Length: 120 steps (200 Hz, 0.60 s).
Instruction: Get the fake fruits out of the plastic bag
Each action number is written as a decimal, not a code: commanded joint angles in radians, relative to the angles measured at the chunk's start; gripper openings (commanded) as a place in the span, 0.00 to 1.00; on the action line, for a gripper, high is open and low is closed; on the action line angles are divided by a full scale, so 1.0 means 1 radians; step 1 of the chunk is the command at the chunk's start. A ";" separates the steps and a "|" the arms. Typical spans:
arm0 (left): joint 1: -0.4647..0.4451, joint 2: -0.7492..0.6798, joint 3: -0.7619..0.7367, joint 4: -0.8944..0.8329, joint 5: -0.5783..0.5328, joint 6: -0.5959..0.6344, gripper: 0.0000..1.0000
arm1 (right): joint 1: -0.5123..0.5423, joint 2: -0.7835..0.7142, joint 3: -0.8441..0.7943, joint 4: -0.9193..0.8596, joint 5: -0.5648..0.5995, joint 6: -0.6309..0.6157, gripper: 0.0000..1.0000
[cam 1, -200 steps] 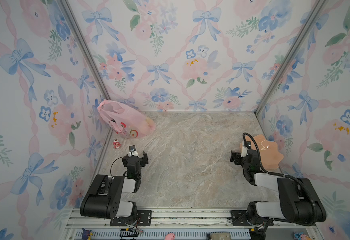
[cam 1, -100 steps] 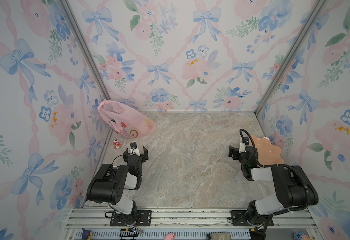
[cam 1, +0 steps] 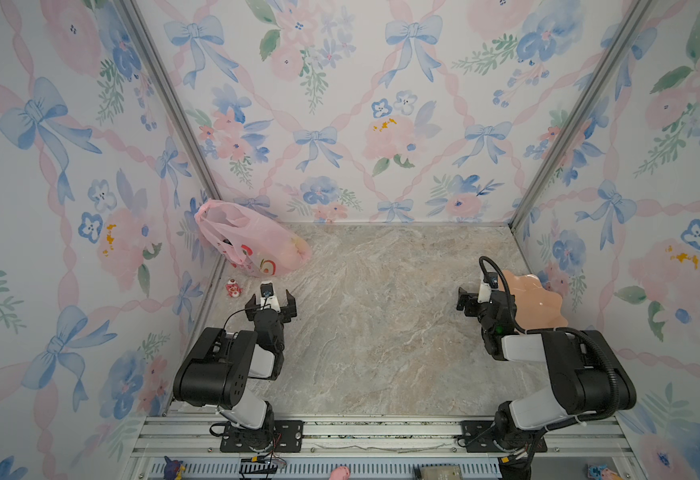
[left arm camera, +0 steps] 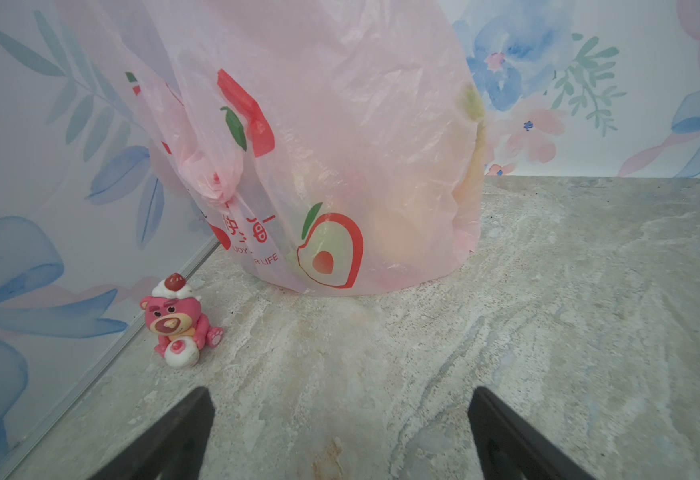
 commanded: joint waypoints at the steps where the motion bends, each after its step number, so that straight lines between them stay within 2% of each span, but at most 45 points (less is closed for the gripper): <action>1: -0.009 0.013 0.014 0.037 0.005 0.021 0.98 | 0.016 0.011 0.017 0.030 0.009 -0.025 0.97; 25: -0.027 -0.035 -0.019 0.066 -0.016 0.036 0.98 | 0.033 -0.009 0.004 0.040 -0.022 -0.057 0.97; 39: -0.068 -0.091 -0.024 0.038 -0.102 0.065 0.98 | 0.042 -0.039 -0.007 0.035 -0.028 -0.069 0.97; 67: -0.164 -0.207 -0.005 -0.034 -0.201 0.162 0.98 | 0.074 -0.139 -0.040 0.009 0.014 -0.092 0.97; 84: -0.212 -0.282 0.015 -0.070 -0.316 0.123 0.98 | 0.106 -0.223 -0.050 -0.034 0.039 -0.120 0.97; 96: -0.232 -0.354 0.069 -0.218 -0.375 0.056 0.98 | 0.125 -0.310 -0.040 -0.109 0.042 -0.122 0.97; 120: -0.233 -0.489 0.227 -0.655 -0.397 -0.165 0.98 | 0.129 -0.518 0.007 -0.300 -0.001 -0.012 0.97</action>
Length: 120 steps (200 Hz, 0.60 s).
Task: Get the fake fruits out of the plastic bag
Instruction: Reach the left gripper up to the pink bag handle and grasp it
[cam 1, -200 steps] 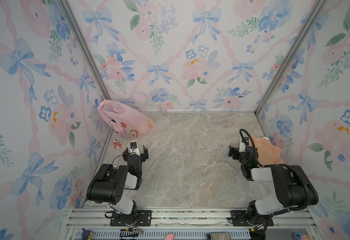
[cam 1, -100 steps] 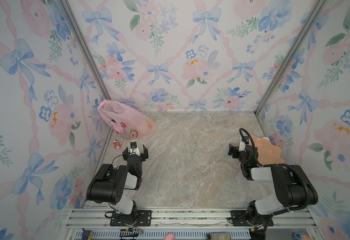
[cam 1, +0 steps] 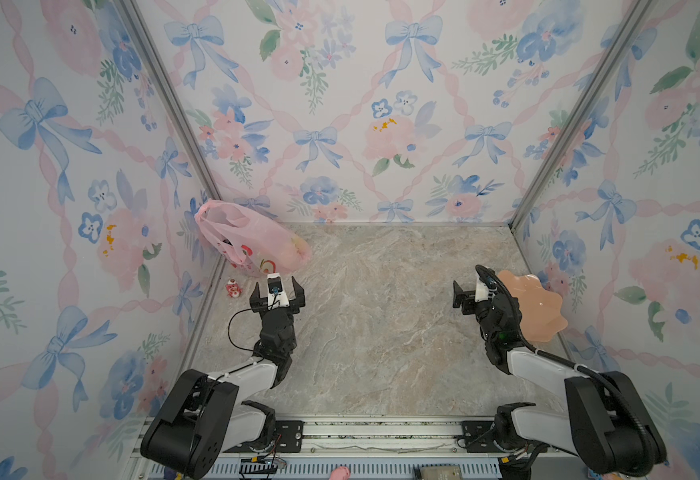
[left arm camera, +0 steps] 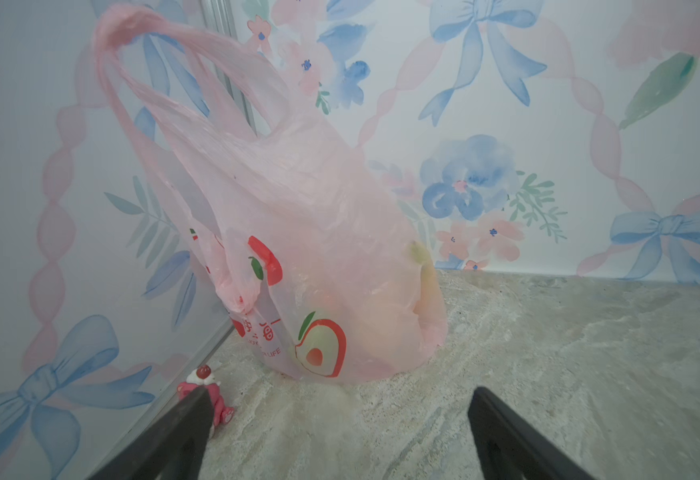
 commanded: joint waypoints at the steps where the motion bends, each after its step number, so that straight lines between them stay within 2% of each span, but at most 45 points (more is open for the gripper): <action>1: -0.005 -0.111 0.146 -0.420 -0.104 -0.211 0.98 | 0.013 -0.174 0.047 -0.200 -0.012 0.074 0.97; 10: -0.003 -0.149 0.166 -0.492 -0.091 -0.277 0.98 | 0.018 -0.236 0.075 -0.279 -0.001 0.107 0.97; 25: 0.003 -0.216 0.134 -0.499 -0.023 -0.361 0.98 | 0.018 -0.335 0.124 -0.414 0.024 0.160 0.97; 45: 0.094 -0.279 0.110 -0.475 0.246 -0.461 0.98 | -0.001 -0.424 0.194 -0.603 0.087 0.292 0.97; 57: 0.127 -0.265 0.145 -0.490 0.326 -0.482 0.98 | -0.028 -0.456 0.230 -0.712 0.096 0.383 0.97; 81: 0.128 -0.186 0.290 -0.600 0.291 -0.440 0.98 | -0.074 -0.484 0.231 -0.763 0.044 0.492 0.97; 106: 0.150 -0.099 0.427 -0.725 0.166 -0.423 0.98 | -0.086 -0.460 0.243 -0.788 -0.020 0.508 0.97; 120: 0.199 -0.050 0.500 -0.774 0.156 -0.439 0.98 | -0.086 -0.437 0.241 -0.783 -0.045 0.516 0.97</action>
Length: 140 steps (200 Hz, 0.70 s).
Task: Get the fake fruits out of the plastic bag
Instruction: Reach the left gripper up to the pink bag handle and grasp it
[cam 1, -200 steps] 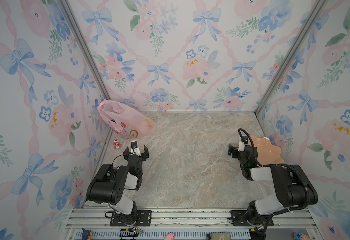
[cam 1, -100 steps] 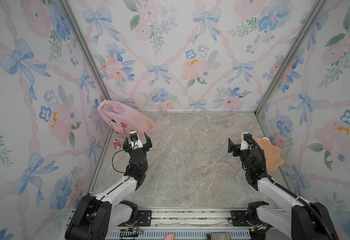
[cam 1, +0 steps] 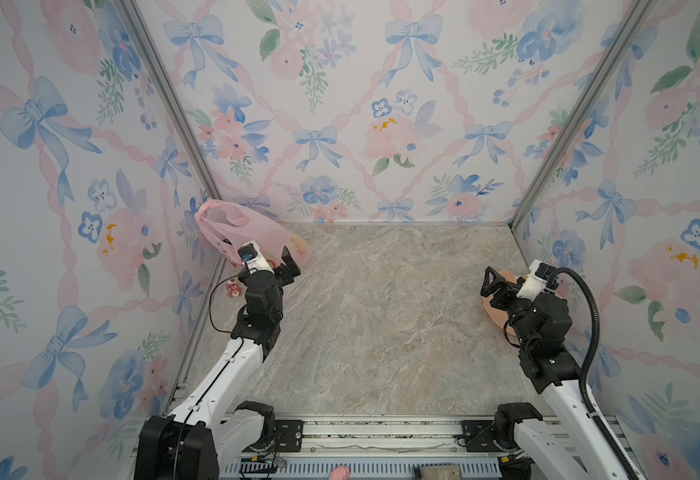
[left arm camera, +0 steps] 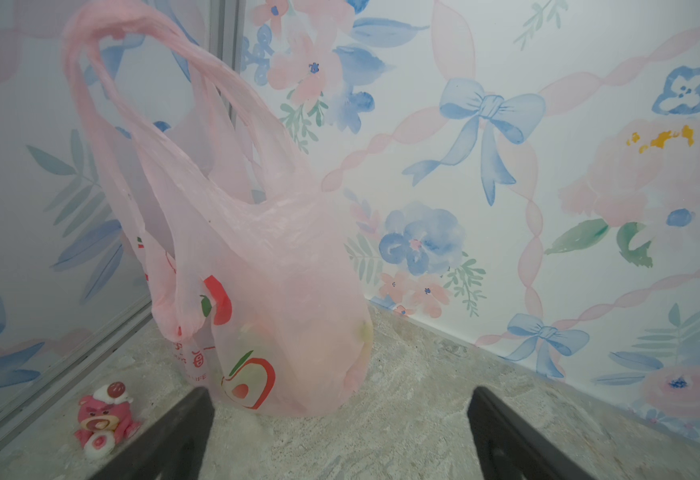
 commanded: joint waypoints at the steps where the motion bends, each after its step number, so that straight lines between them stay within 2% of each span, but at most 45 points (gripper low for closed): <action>1: 0.063 0.063 0.109 -0.141 -0.049 -0.025 0.98 | -0.005 0.035 0.020 -0.082 -0.065 0.071 0.97; 49: 0.218 0.250 0.290 -0.206 0.071 -0.090 0.98 | 0.006 0.119 0.028 -0.048 -0.152 0.092 0.97; 118: 0.309 0.504 0.520 -0.230 0.161 -0.153 0.98 | 0.106 0.171 0.061 -0.063 -0.101 0.020 0.98; 140: 0.347 0.579 0.578 -0.226 0.251 -0.174 0.94 | 0.113 0.178 0.067 -0.074 -0.093 0.014 0.98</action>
